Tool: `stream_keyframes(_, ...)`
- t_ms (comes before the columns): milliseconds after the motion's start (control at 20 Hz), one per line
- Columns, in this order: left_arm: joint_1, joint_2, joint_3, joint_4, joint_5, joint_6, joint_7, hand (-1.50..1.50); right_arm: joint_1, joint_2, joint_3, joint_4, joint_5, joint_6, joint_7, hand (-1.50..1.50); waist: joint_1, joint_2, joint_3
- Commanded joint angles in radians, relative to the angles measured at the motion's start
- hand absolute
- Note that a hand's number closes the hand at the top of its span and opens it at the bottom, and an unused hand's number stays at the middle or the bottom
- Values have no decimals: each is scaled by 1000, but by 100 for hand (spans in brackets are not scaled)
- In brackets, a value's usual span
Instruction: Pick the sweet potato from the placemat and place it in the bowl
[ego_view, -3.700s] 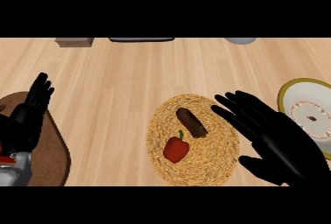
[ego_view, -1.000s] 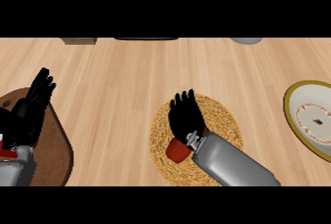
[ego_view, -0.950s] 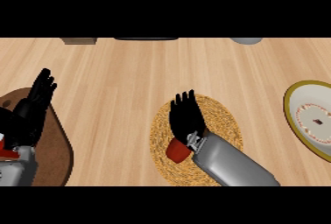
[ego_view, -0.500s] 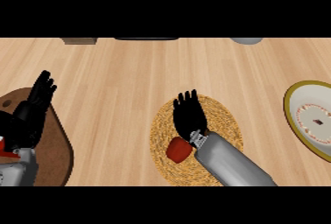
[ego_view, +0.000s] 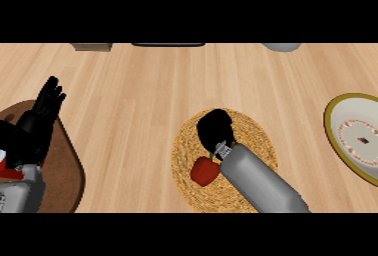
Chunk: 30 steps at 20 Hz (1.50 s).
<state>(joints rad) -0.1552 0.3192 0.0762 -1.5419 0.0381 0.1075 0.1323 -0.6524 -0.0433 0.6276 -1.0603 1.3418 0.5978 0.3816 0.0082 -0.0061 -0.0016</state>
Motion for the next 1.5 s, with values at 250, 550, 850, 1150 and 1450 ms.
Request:
stream_keyframes(250,-31,-32,18,27,-24,2,3,0,-39,32,-57,169,35,-101,-128,150,-2,8,2)
stream_keyframes(550,48,4,46,-48,-7,-51,5,0,-14,42,-11,109,100,-266,-56,150,5,6,2)
stream_keyframes(850,50,-22,53,-16,-35,6,-8,0,276,-72,-237,-197,-134,-326,-140,150,-80,-10,5)
stream_keyframes(1150,71,9,85,-33,-8,-22,13,0,497,-247,-340,-630,-243,-312,-208,150,-87,-19,1)
stream_keyframes(1450,65,-20,84,9,-9,-11,-22,0,570,-276,-532,-1004,-332,-369,-157,150,-91,-12,1)
